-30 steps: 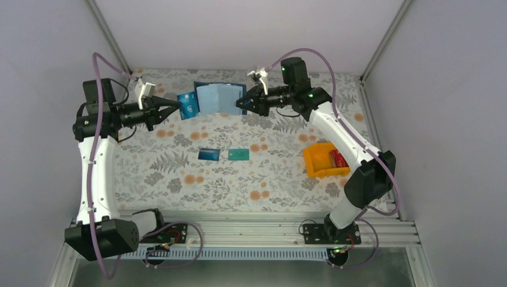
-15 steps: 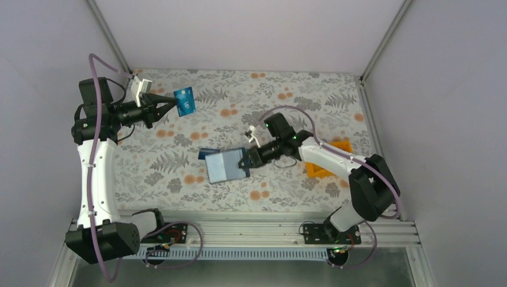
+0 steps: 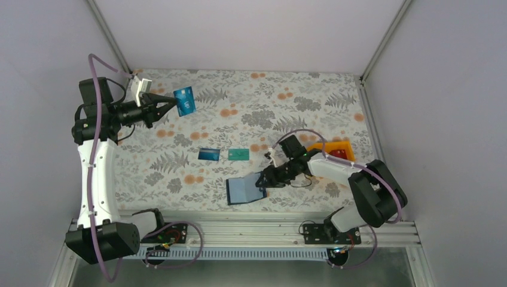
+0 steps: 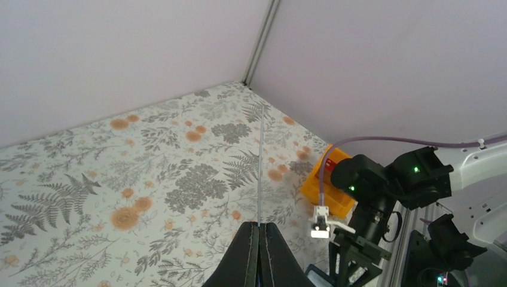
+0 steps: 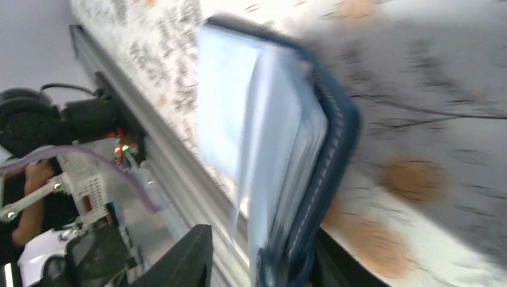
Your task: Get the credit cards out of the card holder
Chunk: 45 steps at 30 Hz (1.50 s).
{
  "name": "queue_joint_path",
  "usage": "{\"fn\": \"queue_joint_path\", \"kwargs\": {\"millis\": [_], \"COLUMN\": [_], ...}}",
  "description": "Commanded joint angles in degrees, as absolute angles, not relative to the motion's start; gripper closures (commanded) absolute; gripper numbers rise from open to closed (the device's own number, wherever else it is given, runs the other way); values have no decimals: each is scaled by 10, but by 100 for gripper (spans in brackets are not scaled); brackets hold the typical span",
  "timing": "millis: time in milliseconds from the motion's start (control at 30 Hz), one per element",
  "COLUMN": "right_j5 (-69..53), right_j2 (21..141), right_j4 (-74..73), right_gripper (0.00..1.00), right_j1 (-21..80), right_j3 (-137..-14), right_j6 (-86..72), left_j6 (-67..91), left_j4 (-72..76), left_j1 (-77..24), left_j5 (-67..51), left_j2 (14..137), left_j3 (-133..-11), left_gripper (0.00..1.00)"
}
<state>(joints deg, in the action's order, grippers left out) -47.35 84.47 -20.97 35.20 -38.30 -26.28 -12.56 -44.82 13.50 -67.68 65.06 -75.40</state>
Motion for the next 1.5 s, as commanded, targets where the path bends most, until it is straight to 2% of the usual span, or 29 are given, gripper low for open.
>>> {"fn": "queue_joint_path", "kwargs": {"millis": [0, 67, 133, 200, 333, 467, 567, 867, 933, 1000, 1133, 1233, 1367, 1400, 1467], "right_j5": [-393, -374, -336, -309, -407, -455, -490, -515, -518, -527, -530, -525, -513, -507, -507], "right_j2": [794, 747, 701, 681, 673, 696, 736, 869, 889, 907, 939, 949, 948, 949, 980], "right_j4": [-277, -296, -320, -334, -243, -84, 13, -37, -50, -54, -85, -100, -125, -147, -203], "right_gripper": [49, 34, 29, 31, 38, 33, 30, 27, 30, 40, 74, 94, 96, 96, 96], "right_j1": [288, 252, 228, 227, 272, 362, 386, 456, 464, 469, 479, 479, 476, 470, 446], "right_j3": [-380, -395, -442, -500, -617, -704, -729, -893, -916, -934, -970, -982, -991, -1002, -1029], "right_j6": [-218, -217, -209, -195, -176, -143, -158, -98, -91, -91, -78, -73, -67, -72, -90], "left_j6": [-118, -119, -125, -131, -149, -168, -195, -238, -237, -237, -237, -237, -234, -228, -217], "left_j4": [-444, -449, -459, -465, -485, -496, -519, -553, -552, -552, -551, -552, -550, -544, -536], "left_j1": [139, 138, 139, 139, 138, 138, 138, 138, 138, 138, 138, 138, 138, 138, 138], "left_j5": [-693, -703, -719, -737, -765, -789, -818, -859, -861, -862, -863, -863, -856, -843, -768], "left_j2": [640, 641, 642, 643, 642, 627, 619, 614, 617, 617, 618, 620, 621, 620, 619], "left_j3": [-753, -758, -767, -775, -790, -788, -796, -796, -796, -797, -793, -794, -796, -797, -804], "left_gripper": [98, 98, 98, 98, 98, 98, 98, 98, 97, 98, 98, 98, 98, 94, 56]}}
